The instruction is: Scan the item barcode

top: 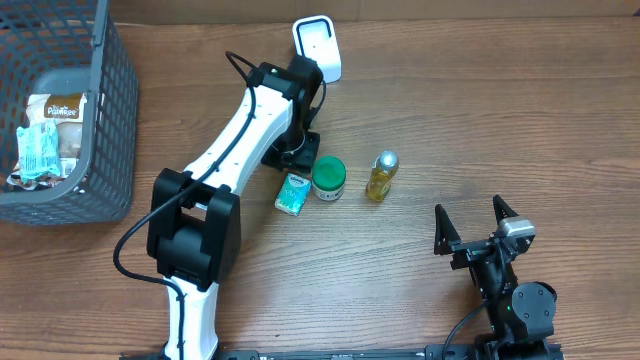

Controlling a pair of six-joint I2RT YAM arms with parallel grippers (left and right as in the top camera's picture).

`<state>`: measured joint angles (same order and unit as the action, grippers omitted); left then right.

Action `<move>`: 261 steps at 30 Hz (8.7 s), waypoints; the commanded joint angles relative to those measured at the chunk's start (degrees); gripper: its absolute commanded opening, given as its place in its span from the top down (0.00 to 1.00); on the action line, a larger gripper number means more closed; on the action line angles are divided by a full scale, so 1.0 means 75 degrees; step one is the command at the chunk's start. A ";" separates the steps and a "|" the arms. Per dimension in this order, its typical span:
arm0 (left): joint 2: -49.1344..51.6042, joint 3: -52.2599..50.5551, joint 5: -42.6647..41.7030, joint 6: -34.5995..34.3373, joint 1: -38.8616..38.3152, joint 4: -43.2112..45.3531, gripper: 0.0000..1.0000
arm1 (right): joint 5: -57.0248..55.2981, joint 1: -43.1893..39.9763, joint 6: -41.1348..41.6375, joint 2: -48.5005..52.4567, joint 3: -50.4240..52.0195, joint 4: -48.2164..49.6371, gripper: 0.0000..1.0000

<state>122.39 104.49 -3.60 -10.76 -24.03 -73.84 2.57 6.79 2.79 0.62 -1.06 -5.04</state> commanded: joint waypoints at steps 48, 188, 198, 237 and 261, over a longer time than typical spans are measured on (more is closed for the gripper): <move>0.0035 -0.1105 0.1813 -0.0446 0.0813 0.0959 0.96 | -0.0041 -0.0020 -0.0070 -0.0061 0.0082 0.0050 0.00; 0.0143 -0.0035 -0.0093 -0.0595 0.0629 0.0621 0.90 | -0.0041 -0.0020 -0.0067 -0.0061 0.0082 0.0050 0.00; 0.0143 -0.0032 -0.0090 -0.0595 0.0629 0.0621 0.90 | -0.0041 -0.0020 -0.0067 -0.0061 0.0082 0.0050 0.00; 0.0143 -0.0032 -0.0067 -0.0589 0.0629 0.0682 0.96 | -0.0041 -0.0020 -0.0067 -0.0061 0.0082 0.0050 0.00; -0.0023 -0.0548 0.1737 0.0603 -0.0023 0.0265 0.90 | -0.0041 -0.0020 -0.0067 -0.0061 0.0082 0.0050 0.00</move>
<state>122.50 102.85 0.82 -7.42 -22.61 -72.44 2.57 6.79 2.72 0.62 -1.06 -5.02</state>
